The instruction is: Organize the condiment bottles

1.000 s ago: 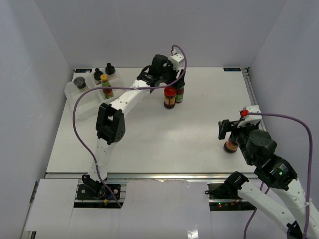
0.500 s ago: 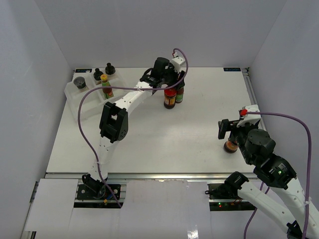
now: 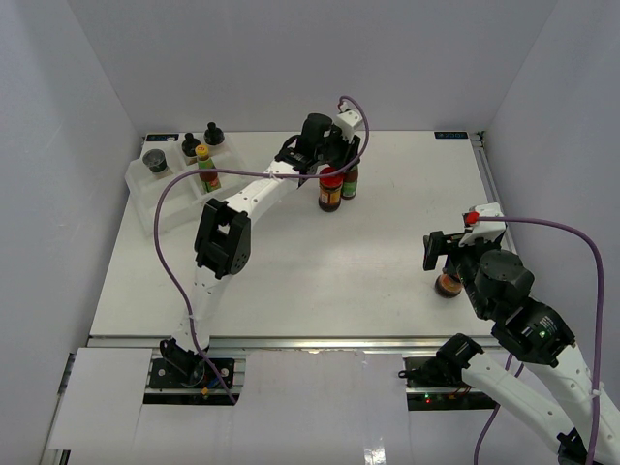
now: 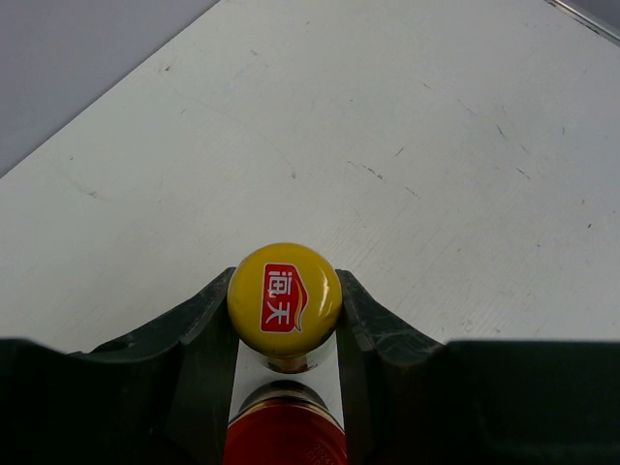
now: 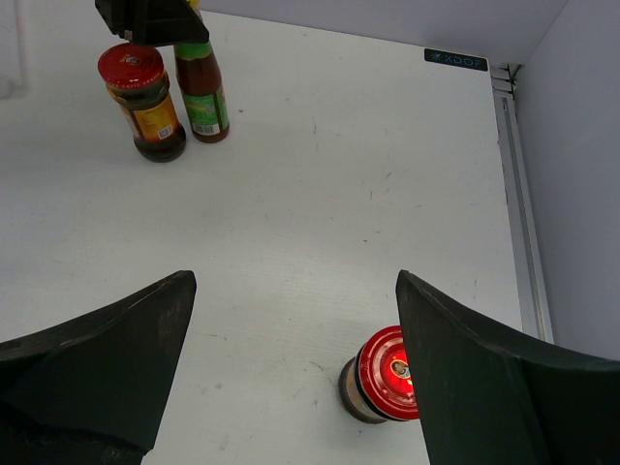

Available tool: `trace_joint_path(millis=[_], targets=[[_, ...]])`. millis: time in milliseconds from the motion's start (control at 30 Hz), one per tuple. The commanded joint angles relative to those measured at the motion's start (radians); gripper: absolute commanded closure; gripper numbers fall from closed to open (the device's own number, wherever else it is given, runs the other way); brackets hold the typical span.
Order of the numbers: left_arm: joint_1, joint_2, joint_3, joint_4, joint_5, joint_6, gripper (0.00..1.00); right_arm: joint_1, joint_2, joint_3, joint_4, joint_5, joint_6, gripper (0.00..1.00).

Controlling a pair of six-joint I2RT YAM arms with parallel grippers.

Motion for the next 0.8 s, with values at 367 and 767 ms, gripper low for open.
trace_joint_path(millis=[367,767], targets=[[-0.013,-0.143,0.012,0.109,-0.274,-0.012,1.00,0.006,0.001,0.035,0.037,0.009,-0.017,0.10],[0.020,-0.228,0.010,0.069,-0.472,0.006,1.00,0.006,-0.019,0.042,0.035,-0.013,-0.008,0.10]])
